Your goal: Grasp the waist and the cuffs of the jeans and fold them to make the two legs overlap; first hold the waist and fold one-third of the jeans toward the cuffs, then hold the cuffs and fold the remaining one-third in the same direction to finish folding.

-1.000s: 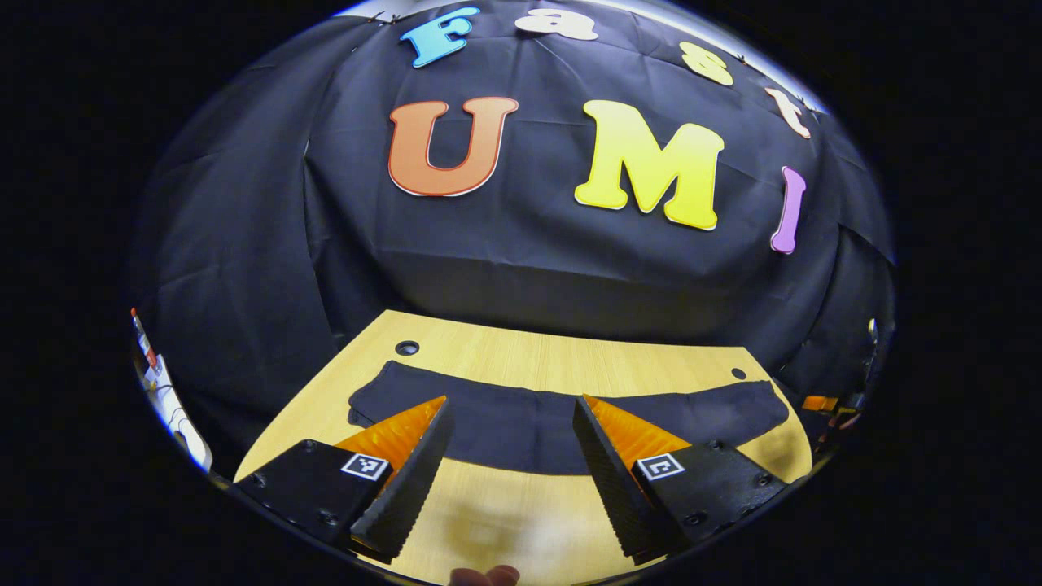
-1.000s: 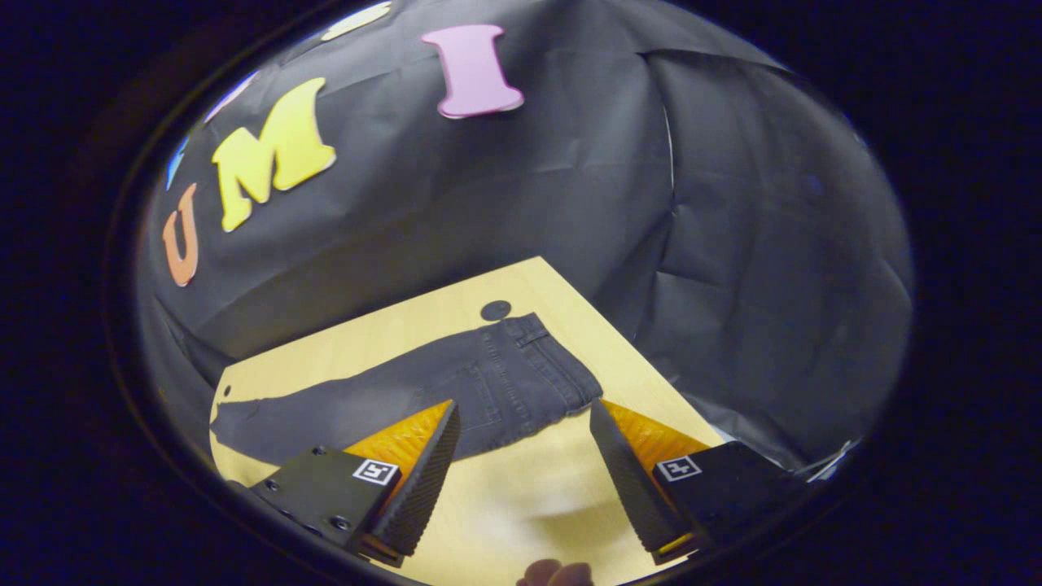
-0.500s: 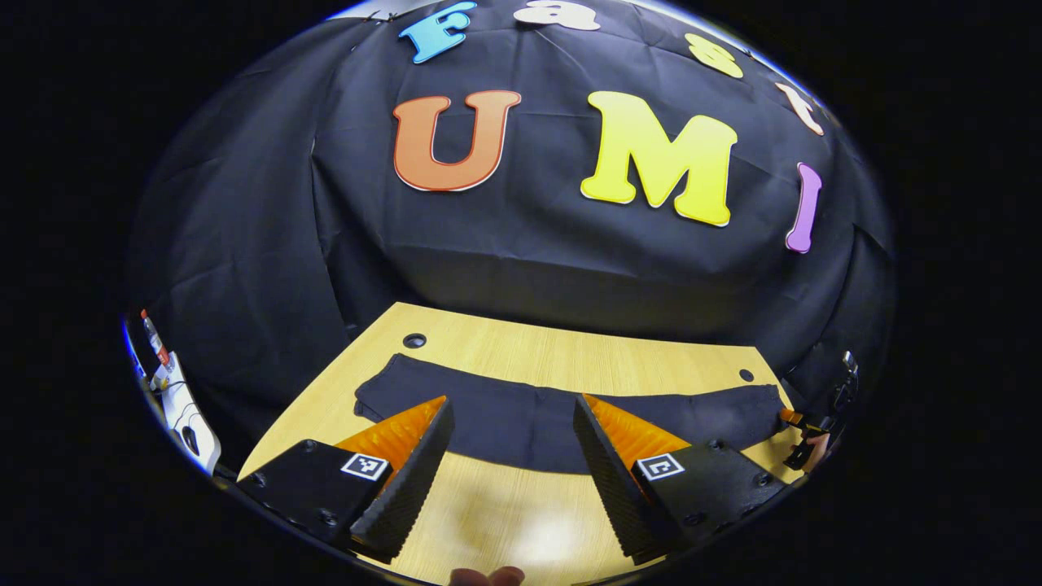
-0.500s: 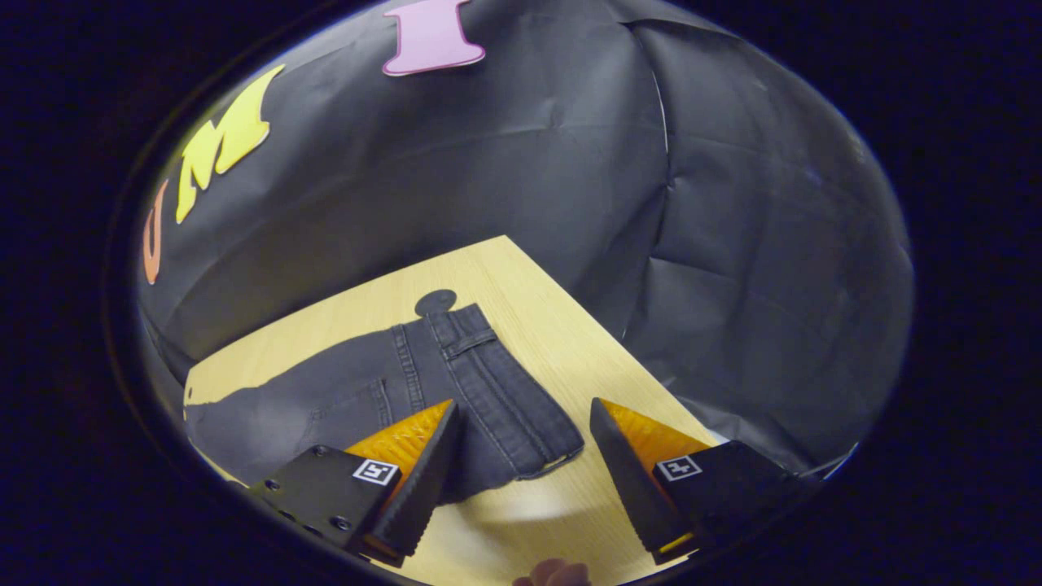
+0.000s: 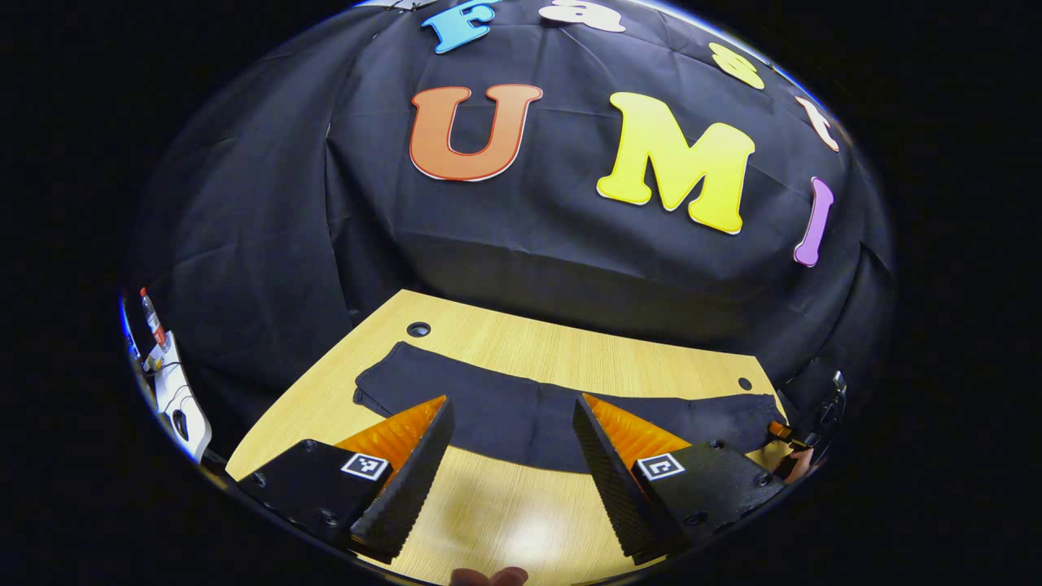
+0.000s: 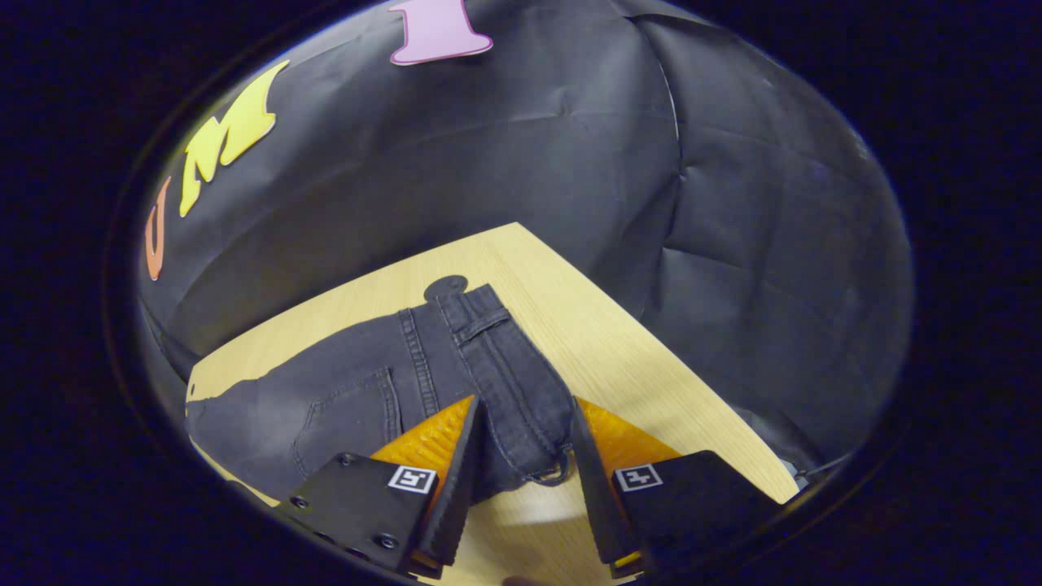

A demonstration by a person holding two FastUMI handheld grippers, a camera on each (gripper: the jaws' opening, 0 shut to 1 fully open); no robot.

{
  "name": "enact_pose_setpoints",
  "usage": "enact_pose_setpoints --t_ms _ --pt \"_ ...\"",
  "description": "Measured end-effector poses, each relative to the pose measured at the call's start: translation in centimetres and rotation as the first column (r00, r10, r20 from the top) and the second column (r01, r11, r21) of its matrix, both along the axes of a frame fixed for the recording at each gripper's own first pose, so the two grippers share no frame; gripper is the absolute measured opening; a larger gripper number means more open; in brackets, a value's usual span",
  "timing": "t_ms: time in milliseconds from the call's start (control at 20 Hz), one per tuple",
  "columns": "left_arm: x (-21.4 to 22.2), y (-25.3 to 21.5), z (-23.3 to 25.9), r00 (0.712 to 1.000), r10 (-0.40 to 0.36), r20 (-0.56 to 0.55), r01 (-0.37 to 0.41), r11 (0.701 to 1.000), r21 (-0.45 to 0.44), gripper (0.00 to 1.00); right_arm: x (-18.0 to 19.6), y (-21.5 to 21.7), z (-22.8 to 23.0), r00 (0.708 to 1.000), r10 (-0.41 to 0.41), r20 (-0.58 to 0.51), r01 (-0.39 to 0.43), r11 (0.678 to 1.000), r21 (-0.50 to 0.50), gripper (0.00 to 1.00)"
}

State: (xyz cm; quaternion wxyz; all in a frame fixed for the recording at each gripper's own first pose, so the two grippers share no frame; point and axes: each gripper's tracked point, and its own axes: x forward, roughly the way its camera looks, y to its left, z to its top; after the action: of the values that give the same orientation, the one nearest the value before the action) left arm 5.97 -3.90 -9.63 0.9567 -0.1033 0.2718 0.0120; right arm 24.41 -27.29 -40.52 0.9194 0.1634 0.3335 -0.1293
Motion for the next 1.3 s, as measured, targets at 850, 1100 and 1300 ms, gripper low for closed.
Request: enact_pose_setpoints --t_ms 850,1100,1300 --pt "0.6 9.6 2.8 0.976 0.046 0.212 -0.063 0.995 0.074 0.95 -1.0 10.7 21.9 0.971 0.146 0.187 -0.13 0.987 -0.094 0.0" --pt "0.0 12.4 2.1 0.97 0.073 0.232 -0.079 0.997 0.018 0.95 -0.3 23.6 28.6 0.923 0.277 0.268 -0.248 0.959 -0.136 0.01" --pt "0.2 16.0 3.1 0.953 0.058 0.297 -0.074 0.996 0.045 0.95 -0.3 35.9 30.0 0.869 0.409 0.279 -0.374 0.912 -0.17 0.01"
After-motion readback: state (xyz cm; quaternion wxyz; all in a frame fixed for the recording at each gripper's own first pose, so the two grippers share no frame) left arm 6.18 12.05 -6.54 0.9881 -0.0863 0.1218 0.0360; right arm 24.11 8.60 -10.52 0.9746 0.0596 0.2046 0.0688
